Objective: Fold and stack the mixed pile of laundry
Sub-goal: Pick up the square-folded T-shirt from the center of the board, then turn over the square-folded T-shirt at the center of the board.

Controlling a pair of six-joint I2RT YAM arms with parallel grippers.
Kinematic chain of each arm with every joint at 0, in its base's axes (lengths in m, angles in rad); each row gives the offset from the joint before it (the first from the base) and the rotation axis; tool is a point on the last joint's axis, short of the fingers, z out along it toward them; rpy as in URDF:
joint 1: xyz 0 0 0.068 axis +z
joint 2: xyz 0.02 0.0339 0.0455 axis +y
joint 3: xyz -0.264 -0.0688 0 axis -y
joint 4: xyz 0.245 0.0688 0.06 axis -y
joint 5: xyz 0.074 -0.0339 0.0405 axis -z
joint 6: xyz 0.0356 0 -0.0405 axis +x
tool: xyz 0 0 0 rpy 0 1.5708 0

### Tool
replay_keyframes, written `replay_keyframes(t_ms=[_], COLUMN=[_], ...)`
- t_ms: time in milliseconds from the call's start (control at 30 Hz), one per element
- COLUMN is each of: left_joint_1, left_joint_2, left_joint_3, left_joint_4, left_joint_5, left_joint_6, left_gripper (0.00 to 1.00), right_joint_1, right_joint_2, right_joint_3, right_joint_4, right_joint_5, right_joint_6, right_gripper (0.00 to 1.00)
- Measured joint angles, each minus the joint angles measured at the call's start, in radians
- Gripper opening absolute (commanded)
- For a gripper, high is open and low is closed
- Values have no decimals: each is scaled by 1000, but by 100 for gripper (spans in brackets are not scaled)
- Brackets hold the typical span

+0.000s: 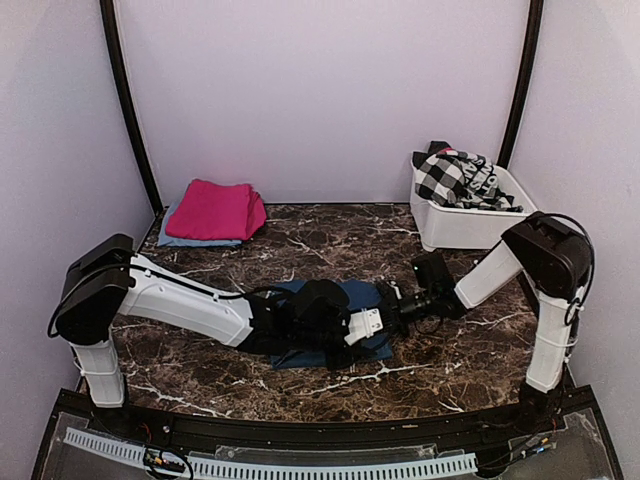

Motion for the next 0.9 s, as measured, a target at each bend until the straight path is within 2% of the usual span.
replay_keyframes(t_ms=[33,133,200,333,567,733,900], left_joint_1=[0,0,3,23,81,87,93], left_joint_2=[-3,-24,-56,-158,-308,-375,-417], left_joint_3=[1,-2,-23,-109,-253,-333,-394], left_joint_4=[-10,-35,-35,-17,49,114,140], left_joint_5=[-8,-22,-27,-29,-33,-19,4], left_joint_6=[-19,-47,-71,-130,-212,-246,-262], left_gripper=[62,93,98,99,99,99,99], right_joint_1=[-11,-48,-68,-124,-245,-335,-412], right_joint_2=[-32,-143,-206,-322,-468,-578,-641], right_joint_3=[0,34,78,185,331,505,732], right_joint_4=[-82,-368,-532,-833,-1281,-1585,-1803], right_joint_5=[10,73,130,259,531,798,1030], right_joint_6=[-39,-193,-288,-478,-704,-795,-826], right_gripper=[0,0,0,0,0,0,0])
